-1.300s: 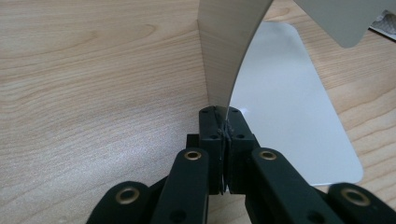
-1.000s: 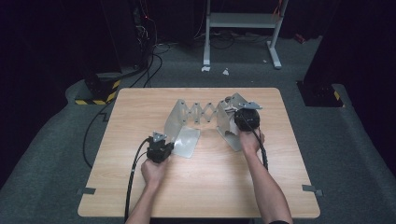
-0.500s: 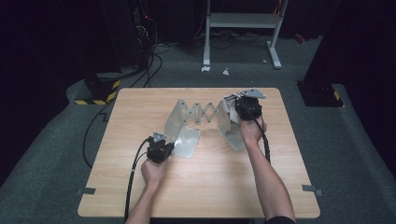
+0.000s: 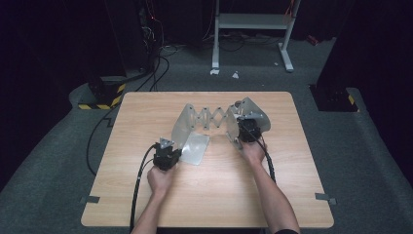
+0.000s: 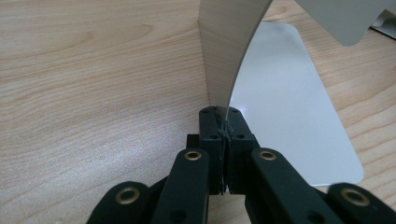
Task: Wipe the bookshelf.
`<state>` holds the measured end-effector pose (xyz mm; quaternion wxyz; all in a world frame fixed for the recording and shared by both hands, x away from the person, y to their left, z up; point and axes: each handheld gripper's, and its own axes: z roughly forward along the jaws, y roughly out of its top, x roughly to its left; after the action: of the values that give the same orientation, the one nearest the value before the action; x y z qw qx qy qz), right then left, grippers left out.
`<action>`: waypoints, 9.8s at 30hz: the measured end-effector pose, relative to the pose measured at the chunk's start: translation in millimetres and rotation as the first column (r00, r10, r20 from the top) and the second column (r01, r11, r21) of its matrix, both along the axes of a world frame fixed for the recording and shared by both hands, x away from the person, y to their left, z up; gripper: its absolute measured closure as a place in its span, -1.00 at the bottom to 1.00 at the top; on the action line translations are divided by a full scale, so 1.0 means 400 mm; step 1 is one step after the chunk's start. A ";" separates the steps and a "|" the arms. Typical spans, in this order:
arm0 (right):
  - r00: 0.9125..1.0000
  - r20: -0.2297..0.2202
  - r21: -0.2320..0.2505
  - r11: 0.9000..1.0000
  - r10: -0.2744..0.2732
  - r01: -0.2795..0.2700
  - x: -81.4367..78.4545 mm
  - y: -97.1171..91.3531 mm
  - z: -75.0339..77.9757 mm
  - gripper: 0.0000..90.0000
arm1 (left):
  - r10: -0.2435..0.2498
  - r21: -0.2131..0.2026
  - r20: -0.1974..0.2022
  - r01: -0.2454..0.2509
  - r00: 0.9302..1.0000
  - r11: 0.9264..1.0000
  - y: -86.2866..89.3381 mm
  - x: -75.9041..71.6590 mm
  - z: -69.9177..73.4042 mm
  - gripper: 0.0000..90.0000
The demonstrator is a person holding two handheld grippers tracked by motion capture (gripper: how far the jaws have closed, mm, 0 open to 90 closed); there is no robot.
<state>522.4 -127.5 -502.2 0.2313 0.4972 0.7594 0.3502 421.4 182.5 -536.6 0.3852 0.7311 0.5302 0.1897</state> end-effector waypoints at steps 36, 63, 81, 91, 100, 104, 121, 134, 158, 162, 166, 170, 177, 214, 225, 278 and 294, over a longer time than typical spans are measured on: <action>0.992 0.092 0.021 0.997 -0.081 0.080 0.022 -0.021 0.085 0.77 | -0.005 -0.005 -0.001 0.005 1.000 1.000 0.001 0.000 0.000 0.95; 0.977 0.016 0.088 0.974 -0.213 0.211 -0.205 -0.373 -0.006 0.76 | -0.002 -0.009 -0.002 0.002 1.000 1.000 0.001 0.001 0.000 0.95; 0.999 -0.032 0.116 0.992 -0.040 0.043 -0.173 -0.243 -0.055 0.76 | -0.006 0.004 0.004 0.006 1.000 1.000 -0.003 -0.002 0.000 0.94; 0.999 -0.039 0.126 0.991 -0.029 0.034 -0.196 -0.213 -0.055 0.76 | -0.006 0.000 0.000 0.006 1.000 1.000 -0.001 -0.001 0.000 0.94; 0.999 0.048 0.182 0.983 0.000 -0.009 -0.177 -0.204 0.003 0.76 | -0.005 0.003 0.002 0.005 1.000 1.000 -0.002 -0.002 0.000 0.94; 0.996 0.082 0.186 0.982 0.022 -0.037 -0.193 -0.206 0.040 0.76 | -0.004 0.000 0.002 0.004 1.000 1.000 -0.002 -0.002 0.000 0.94; 0.958 0.277 0.198 0.971 0.079 -0.137 -0.298 -0.178 0.207 0.76 | -0.004 0.001 0.002 0.004 1.000 1.000 -0.002 -0.002 0.000 0.94; 0.978 0.193 0.157 0.981 0.080 -0.111 -0.306 -0.149 0.084 0.75 | -0.002 0.002 0.002 0.002 1.000 1.000 -0.003 -0.002 0.000 0.94; 0.973 0.218 0.213 0.970 0.068 -0.116 -0.281 -0.155 0.143 0.76 | 0.000 -0.001 0.002 0.000 1.000 1.000 -0.003 -0.002 0.000 0.94; 0.968 0.240 0.211 0.970 0.068 -0.120 -0.274 -0.156 0.186 0.76 | -0.002 -0.001 0.002 0.002 1.000 1.000 -0.003 -0.001 0.000 0.94; 0.970 0.234 0.193 0.974 0.068 -0.115 -0.259 -0.151 0.190 0.76 | -0.004 0.003 0.003 0.004 1.000 1.000 -0.004 -0.002 0.000 0.94; 0.979 0.196 0.193 0.976 0.058 -0.096 -0.240 -0.150 0.165 0.76 | -0.005 0.000 0.002 0.005 1.000 1.000 -0.003 -0.002 0.000 0.94; 0.994 0.106 0.203 0.977 0.037 -0.058 -0.208 -0.148 0.082 0.76 | -0.005 -0.003 0.002 0.005 1.000 1.000 -0.003 -0.002 0.000 0.94; 0.970 0.240 0.168 0.983 0.037 -0.078 -0.162 -0.146 0.249 0.75 | -0.009 -0.012 -0.003 0.009 1.000 1.000 -0.003 -0.001 0.000 0.93; 0.989 0.147 0.156 0.987 0.014 -0.037 -0.075 -0.147 0.185 0.75 | -0.011 -0.013 -0.003 0.011 1.000 1.000 -0.003 -0.001 -0.001 0.93; 0.982 0.044 0.060 0.982 -0.184 0.181 -0.208 -0.313 -0.041 0.73 | 0.049 0.035 0.017 -0.049 0.999 0.998 -0.005 0.002 0.001 0.97; 0.975 0.085 0.133 0.973 -0.203 0.191 -0.232 -0.324 -0.003 -0.01 | 0.059 0.083 0.038 -0.062 0.998 0.995 -0.016 -0.025 0.027 0.20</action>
<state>429.8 -257.0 -503.3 0.2707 0.5659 0.6707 0.3958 411.5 176.2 -526.0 0.3575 0.7267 0.5369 0.2364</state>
